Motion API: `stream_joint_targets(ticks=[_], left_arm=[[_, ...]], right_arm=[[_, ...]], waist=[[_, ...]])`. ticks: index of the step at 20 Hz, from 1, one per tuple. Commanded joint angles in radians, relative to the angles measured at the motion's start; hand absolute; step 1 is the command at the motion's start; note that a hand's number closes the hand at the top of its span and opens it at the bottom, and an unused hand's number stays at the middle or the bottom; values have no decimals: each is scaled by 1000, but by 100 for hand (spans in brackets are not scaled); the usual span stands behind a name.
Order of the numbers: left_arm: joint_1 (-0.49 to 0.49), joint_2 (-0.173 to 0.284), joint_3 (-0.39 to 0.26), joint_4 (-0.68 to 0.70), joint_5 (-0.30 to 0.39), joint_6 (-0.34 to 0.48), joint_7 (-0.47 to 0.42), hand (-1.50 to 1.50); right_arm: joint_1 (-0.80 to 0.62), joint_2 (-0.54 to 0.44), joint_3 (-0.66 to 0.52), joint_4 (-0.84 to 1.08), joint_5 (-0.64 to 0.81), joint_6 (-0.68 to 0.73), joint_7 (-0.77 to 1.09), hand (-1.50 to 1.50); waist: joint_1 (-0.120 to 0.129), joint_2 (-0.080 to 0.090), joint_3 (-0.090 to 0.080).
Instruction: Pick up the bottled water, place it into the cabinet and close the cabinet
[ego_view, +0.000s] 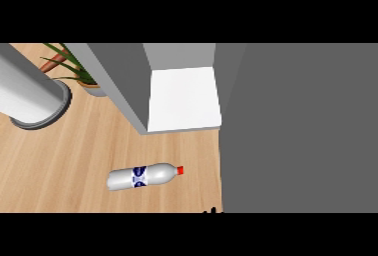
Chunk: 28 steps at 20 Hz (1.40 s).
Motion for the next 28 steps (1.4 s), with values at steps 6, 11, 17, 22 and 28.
stream_joint_targets(ticks=[6, 11, 17, 22, 28], left_arm=[[-131, -18, -63, 25, -13, 82, 139, -150], [-228, -19, 5, 32, 40, 48, 163, -150], [-317, -19, 25, 88, 57, 15, 213, -150], [-361, -19, 81, 186, 97, 6, 143, -150], [-408, -19, 84, 279, 141, -49, 72, -150]], right_arm=[[73, -5, -41, -140, -103, 5, 48, -150], [145, -5, -26, -167, -105, 40, 26, -150], [161, -18, -101, -146, -147, 69, -14, -150], [221, 11, -71, -231, -141, 54, 4, -150], [299, -18, -155, -187, -209, 150, -76, -150]], waist=[[11, -1, -1], [-3, -2, 0], [8, 0, 1], [23, 0, 0], [30, 1, 1]])
